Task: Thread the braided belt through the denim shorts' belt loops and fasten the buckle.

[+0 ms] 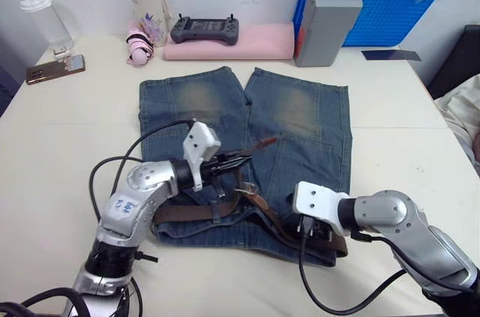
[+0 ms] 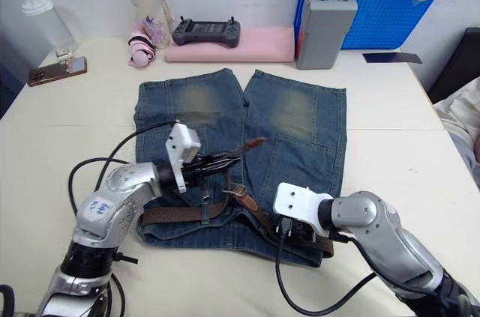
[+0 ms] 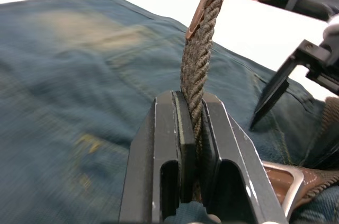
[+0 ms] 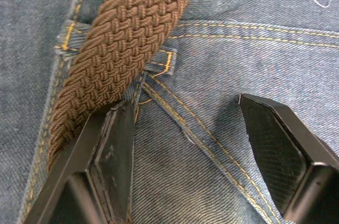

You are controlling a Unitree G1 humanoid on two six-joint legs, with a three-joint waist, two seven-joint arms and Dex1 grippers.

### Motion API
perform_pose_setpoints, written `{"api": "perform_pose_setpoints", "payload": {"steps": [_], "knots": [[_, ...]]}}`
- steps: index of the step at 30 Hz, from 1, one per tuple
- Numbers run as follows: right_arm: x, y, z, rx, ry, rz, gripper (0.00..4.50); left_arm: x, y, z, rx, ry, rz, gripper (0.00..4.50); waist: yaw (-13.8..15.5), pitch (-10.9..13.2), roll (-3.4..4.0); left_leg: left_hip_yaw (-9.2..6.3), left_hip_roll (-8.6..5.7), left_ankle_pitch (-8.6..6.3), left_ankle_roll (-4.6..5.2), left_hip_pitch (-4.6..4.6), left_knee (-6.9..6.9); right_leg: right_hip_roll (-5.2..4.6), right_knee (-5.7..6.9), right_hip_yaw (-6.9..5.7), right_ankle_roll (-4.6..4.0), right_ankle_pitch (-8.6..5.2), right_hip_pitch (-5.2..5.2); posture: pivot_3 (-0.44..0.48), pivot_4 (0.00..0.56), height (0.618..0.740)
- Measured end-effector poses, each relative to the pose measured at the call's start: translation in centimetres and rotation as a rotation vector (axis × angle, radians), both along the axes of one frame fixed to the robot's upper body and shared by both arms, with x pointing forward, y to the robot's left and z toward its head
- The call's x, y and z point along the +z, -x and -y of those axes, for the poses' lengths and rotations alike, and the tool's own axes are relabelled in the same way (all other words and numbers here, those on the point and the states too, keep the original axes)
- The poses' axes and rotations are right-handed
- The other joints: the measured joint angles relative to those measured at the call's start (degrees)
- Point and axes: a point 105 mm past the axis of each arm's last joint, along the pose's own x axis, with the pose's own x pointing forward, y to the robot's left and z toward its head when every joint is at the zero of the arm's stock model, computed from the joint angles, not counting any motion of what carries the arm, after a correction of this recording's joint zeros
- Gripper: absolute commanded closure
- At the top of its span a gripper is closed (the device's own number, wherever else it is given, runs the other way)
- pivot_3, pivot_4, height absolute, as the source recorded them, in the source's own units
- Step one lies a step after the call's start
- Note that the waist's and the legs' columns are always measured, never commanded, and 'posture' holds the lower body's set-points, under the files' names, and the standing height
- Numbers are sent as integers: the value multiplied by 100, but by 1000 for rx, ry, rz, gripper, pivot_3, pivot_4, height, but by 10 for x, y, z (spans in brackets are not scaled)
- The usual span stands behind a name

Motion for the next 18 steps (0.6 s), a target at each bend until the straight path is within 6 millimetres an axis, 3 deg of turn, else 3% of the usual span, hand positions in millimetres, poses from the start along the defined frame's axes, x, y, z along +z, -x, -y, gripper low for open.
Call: {"api": "perform_pose_setpoints", "payload": {"steps": [4, 8, 11, 16, 18], "knots": [[23, -25, 14, -83, -35, 100, 1109, 9, 14, -3, 57, 90, -5, 4500, 7, 1, 0, 0, -4, 0, 4, 0, 4, -4, -1, 2, 6, 3, 1, 0, 150, 712], [42, -31, 6, -74, -146, 128, 1109, 3, 24, -4, 111, 114, -45, 4500, -8, 1, 0, 1, -2, -1, 4, -2, 0, 1, -1, 1, 5, 3, 0, 0, 150, 712], [51, -27, -9, -51, -269, 77, 1959, -7, 27, -7, 157, 120, -90, 4500, -8, 2, 2, 1, -1, -1, 4, -1, 0, 1, 0, 2, 5, 3, 0, 0, 150, 712], [64, -18, -37, -27, -432, -20, 4471, -14, 29, -16, 235, 137, -118, 4500, -4, 2, 3, -2, 0, -3, 6, -2, 0, 1, 0, 3, 4, 2, -2, 0, 150, 712], [62, -14, -48, -28, -468, -65, 4471, -17, 31, -21, 251, 149, -132, 4500, -9, 2, 4, -2, 0, -7, 8, -5, -1, 0, -1, 4, 3, 2, -5, 0, 150, 712]]}}
